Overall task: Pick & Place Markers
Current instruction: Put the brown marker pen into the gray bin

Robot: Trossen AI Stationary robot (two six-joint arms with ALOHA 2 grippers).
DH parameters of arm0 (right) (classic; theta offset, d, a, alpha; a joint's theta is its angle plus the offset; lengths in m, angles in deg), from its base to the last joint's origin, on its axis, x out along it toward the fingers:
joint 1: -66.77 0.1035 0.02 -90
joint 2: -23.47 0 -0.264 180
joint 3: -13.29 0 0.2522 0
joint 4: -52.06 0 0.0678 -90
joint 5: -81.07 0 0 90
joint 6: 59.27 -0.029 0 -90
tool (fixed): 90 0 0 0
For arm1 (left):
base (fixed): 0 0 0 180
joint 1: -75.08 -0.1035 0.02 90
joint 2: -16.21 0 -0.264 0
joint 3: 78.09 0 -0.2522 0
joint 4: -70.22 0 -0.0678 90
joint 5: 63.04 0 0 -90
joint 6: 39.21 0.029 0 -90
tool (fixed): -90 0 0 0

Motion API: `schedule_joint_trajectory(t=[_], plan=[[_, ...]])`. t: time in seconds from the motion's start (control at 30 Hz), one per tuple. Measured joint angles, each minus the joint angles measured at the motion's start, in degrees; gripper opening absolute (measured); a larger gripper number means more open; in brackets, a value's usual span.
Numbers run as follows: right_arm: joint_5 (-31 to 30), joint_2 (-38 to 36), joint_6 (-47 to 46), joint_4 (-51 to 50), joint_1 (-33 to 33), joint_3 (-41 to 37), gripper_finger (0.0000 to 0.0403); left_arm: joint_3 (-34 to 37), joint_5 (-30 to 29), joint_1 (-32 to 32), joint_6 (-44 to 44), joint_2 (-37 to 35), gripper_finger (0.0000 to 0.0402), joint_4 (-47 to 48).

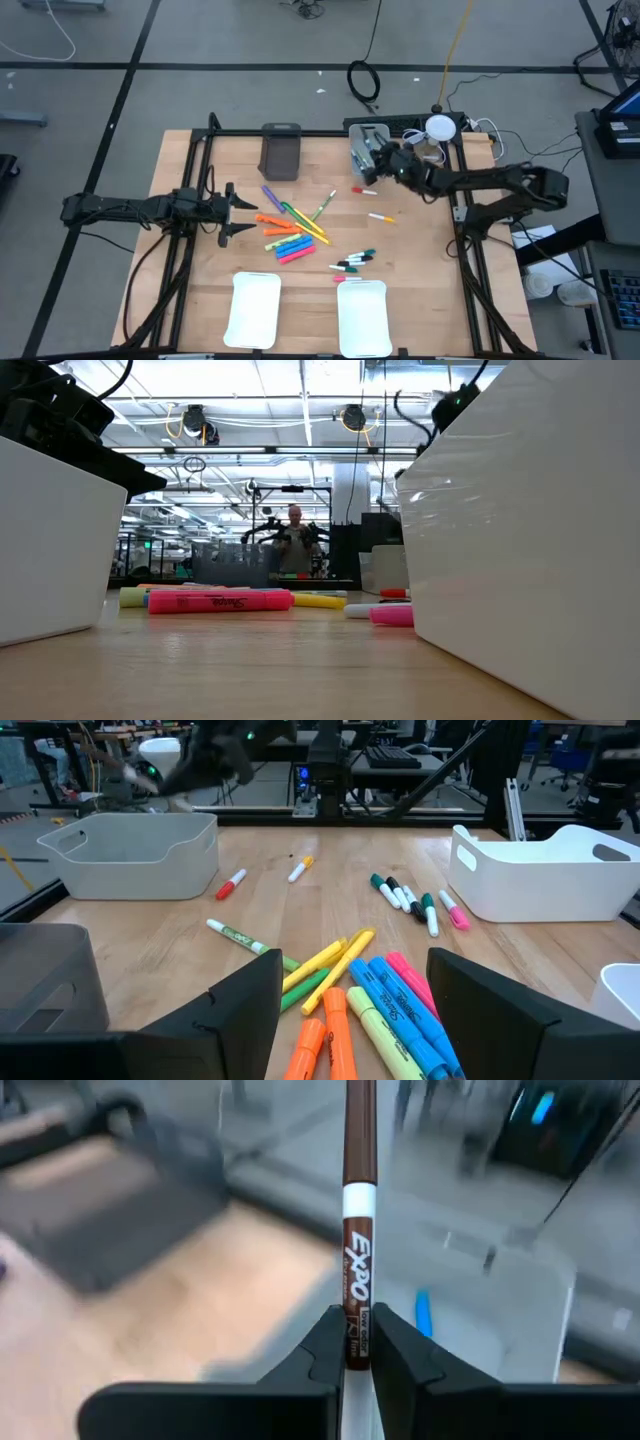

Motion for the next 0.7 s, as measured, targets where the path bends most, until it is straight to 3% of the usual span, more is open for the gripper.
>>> schedule_joint_trajectory(t=[0.1, 0.47, 0.7], plan=[[5.8, 1.2, -0.6, -3.1, -2.9, 0.0, 0.0022, 0.0, 0.0, 0.0, 0.0, 0.0, 0.0251, 0.0], [5.5, 2.4, 0.4, -2.4, -4.7, 0.0, 0.0026, 0.0, 0.0, 0.0, 0.0, 0.0, 0.0251, 0.0], [5.4, 2.4, -1.6, -2.5, -4.7, 0.0, 0.0065, 0.0, 0.0, 0.0, 0.0, 0.0, 0.0251, 0.0]])
